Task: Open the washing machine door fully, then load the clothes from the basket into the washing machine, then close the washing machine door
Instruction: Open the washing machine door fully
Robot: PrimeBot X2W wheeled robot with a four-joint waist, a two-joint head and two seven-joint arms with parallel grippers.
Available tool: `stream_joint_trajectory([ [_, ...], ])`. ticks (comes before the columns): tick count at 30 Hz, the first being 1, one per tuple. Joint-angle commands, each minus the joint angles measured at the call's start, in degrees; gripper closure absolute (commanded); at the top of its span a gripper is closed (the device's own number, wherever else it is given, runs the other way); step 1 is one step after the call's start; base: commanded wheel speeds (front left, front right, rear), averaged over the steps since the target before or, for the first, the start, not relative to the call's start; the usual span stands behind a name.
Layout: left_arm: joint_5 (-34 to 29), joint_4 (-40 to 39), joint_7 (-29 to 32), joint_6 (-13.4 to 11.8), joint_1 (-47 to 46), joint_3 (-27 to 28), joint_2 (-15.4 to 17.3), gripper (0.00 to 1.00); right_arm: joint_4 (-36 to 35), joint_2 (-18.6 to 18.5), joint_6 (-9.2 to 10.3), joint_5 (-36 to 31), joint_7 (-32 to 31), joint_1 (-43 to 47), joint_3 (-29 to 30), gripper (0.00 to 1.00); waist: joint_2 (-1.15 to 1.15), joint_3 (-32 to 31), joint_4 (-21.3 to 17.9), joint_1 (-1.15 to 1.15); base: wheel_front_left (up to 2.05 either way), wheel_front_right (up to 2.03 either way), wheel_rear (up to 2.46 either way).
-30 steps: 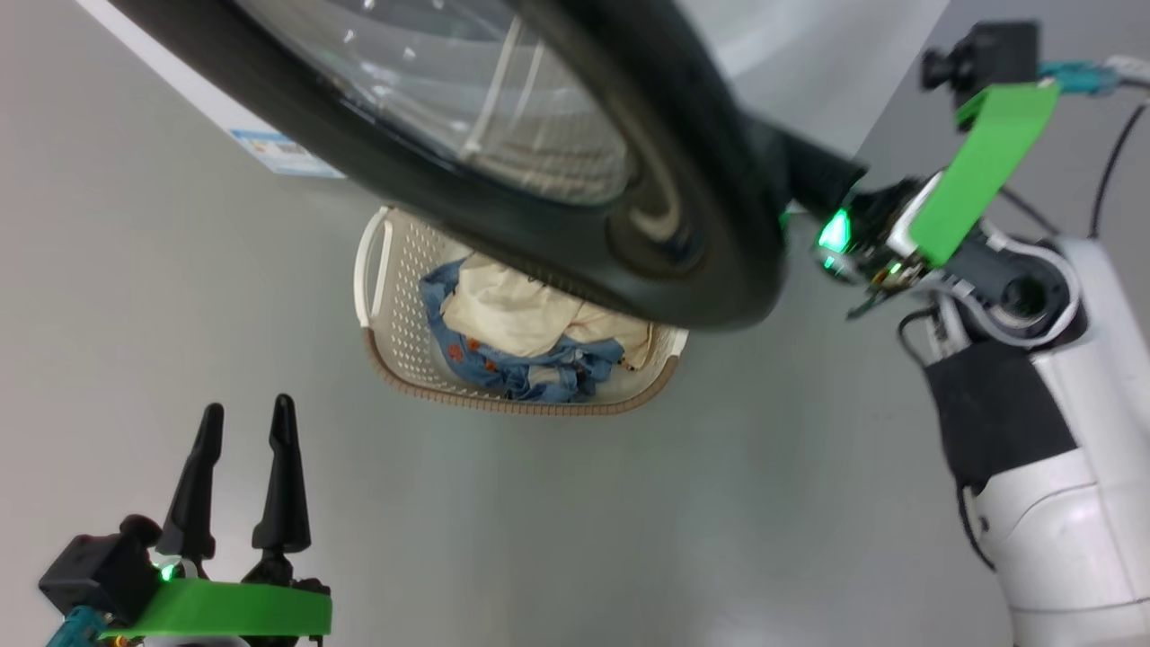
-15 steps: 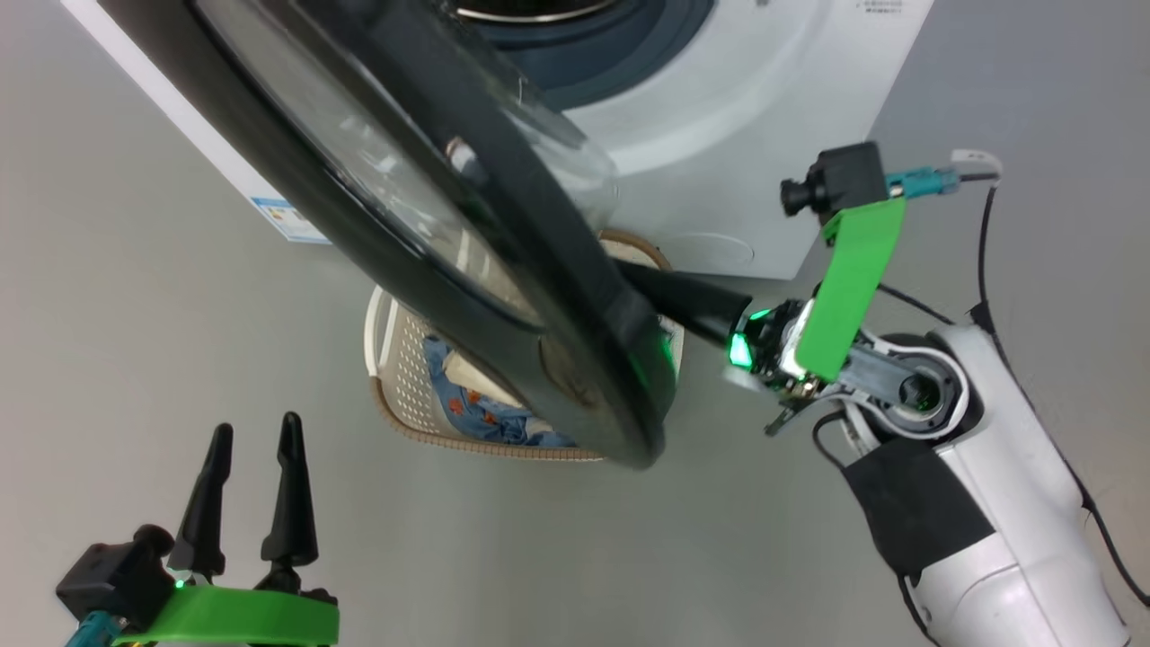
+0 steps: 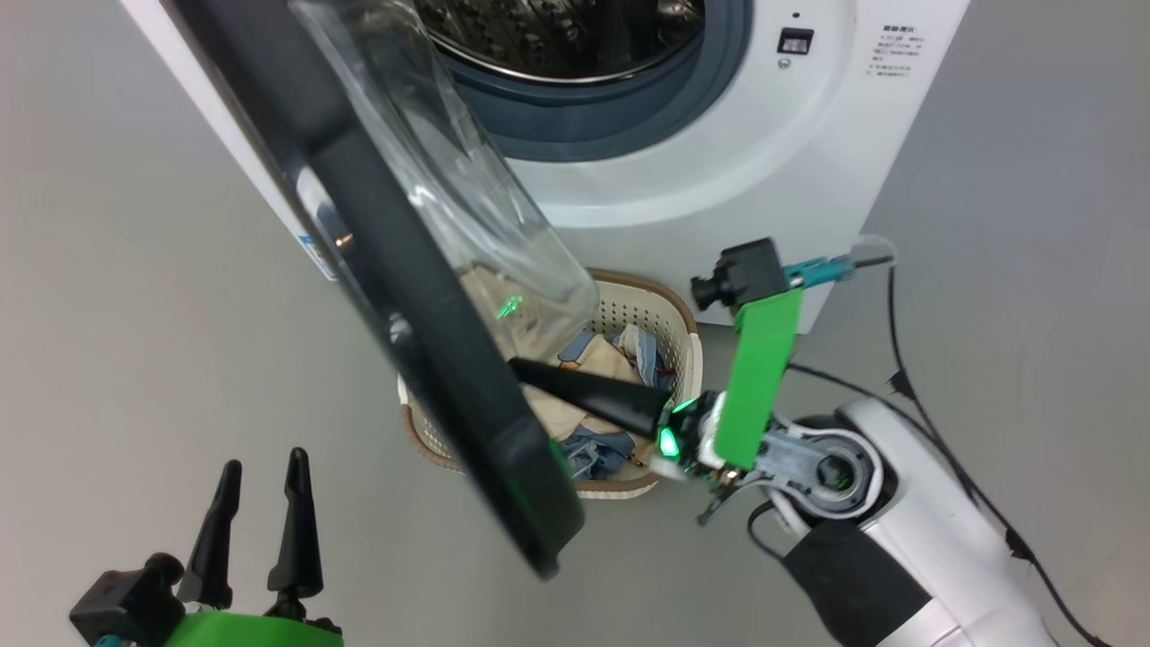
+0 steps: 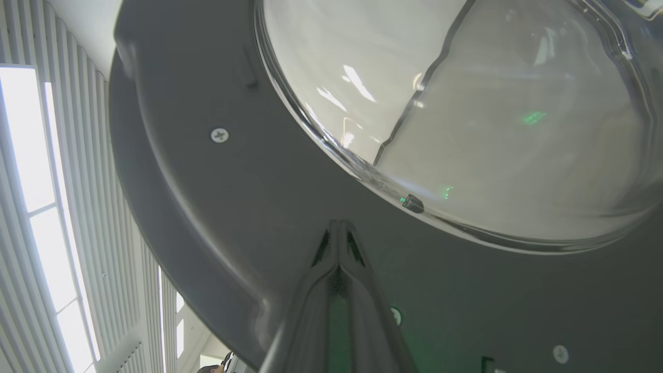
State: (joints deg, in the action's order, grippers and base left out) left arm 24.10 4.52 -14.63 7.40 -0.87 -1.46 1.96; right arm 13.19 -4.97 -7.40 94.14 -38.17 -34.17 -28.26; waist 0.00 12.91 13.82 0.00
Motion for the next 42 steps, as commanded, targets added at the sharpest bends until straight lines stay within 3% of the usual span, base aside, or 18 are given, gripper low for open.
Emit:
stream_joint_trajectory([
  [1,0.8,-1.0,-0.4,0.1,-0.2,1.6,0.9,0.0,-1.5,2.1,-0.09,0.9,1.0,0.4,-2.5,1.0,0.0,-0.6,0.5,0.0,0.0,0.0,0.0],
  [18,0.9,-0.5,-0.4,0.1,0.8,1.1,0.9,0.0,0.1,2.1,-0.09,4.2,10.1,0.8,-11.3,1.0,0.0,-3.2,1.8,0.0,0.0,0.0,0.0],
  [42,0.3,-0.5,-0.4,0.1,1.8,1.4,0.9,0.0,0.8,2.1,-0.09,5.2,12.5,2.0,-13.3,1.0,0.0,-5.5,1.2,0.0,0.0,0.0,0.0],
])
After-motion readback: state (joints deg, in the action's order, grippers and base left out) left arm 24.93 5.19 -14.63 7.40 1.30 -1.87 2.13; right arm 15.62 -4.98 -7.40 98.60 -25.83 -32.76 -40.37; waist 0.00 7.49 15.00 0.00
